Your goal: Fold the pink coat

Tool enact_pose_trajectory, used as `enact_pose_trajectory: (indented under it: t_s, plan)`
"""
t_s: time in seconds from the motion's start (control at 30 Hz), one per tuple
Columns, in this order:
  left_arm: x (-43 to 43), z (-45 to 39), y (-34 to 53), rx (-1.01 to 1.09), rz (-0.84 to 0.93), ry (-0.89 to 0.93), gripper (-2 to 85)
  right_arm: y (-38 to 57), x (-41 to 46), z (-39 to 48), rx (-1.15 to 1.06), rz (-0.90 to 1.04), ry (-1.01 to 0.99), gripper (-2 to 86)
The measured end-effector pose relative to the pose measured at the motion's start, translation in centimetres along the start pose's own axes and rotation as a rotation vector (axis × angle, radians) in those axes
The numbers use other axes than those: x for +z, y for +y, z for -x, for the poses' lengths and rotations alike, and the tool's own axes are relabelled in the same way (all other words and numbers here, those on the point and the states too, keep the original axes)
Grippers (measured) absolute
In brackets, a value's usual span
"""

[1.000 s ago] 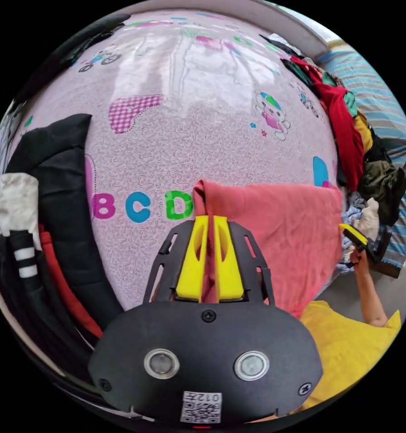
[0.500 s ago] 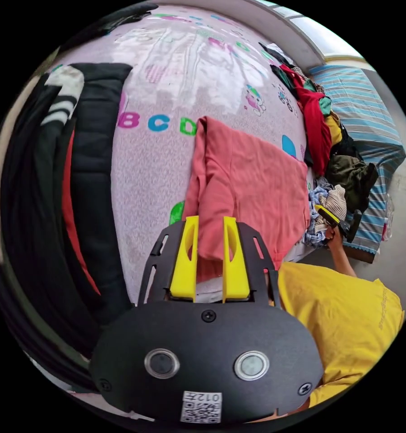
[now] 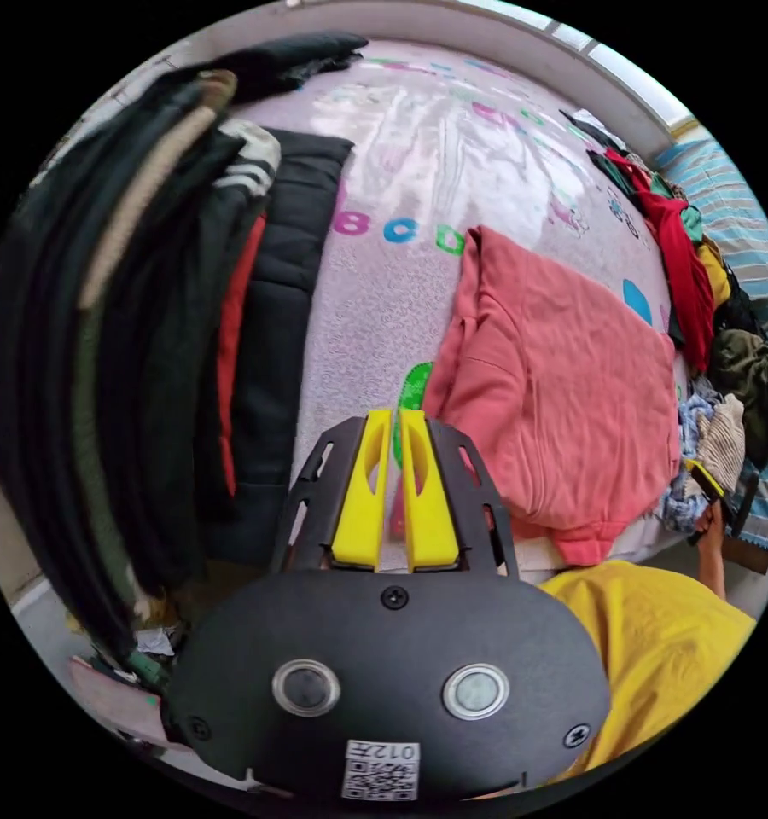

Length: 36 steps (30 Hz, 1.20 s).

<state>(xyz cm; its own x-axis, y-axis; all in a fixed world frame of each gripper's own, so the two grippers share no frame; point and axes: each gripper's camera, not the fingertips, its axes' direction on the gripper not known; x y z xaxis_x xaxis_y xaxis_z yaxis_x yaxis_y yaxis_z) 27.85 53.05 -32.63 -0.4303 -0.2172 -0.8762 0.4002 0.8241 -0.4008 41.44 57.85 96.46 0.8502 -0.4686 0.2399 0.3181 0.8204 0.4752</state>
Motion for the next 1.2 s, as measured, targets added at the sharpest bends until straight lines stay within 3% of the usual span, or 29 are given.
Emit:
enact_pose_trajectory:
  t_s: [0.17,0.23,0.33,0.4,0.6,0.77,0.93,1.03,1.2]
  plan:
    - [-4.4,-4.6,3.6,0.105,-0.226,-0.141,0.3,1.2,1.0,2.7,-0.150,-0.104,-0.134,0.5]
    - [-2.9,-9.1,3.9,0.314,-0.166,-0.089,0.2,1.2,3.0,4.1,-0.227,-0.070,-0.115,0.4]
    - [1.4,-12.7,3.8,0.427,-0.021,-0.172,0.1,1.2,7.0,5.3,-0.306,0.004,-0.040,0.2]
    - [4.1,-12.6,3.8,0.397,0.043,-0.272,0.0,1.4,9.8,5.0,-0.320,0.078,0.052,0.1]
    - [6.3,-9.8,4.4,0.348,0.070,-0.150,-0.1,1.6,14.0,4.4,-0.399,0.095,0.037,0.0]
    - [7.6,-9.0,5.4,0.366,0.057,-0.126,-0.1,3.2,17.7,6.4,-0.638,0.025,0.227,0.1]
    - [7.3,-7.3,6.9,0.338,0.023,-0.027,-0.1,2.1,19.7,4.3,-0.469,0.000,0.093,0.0]
    - [5.3,-6.3,8.5,0.271,-0.064,-0.082,0.0,0.3,19.9,2.9,-0.338,0.067,0.013,0.2]
    - [3.8,-6.6,11.1,0.257,-0.190,-0.037,0.1,-0.6,18.5,4.1,-0.333,-0.116,0.058,0.6]
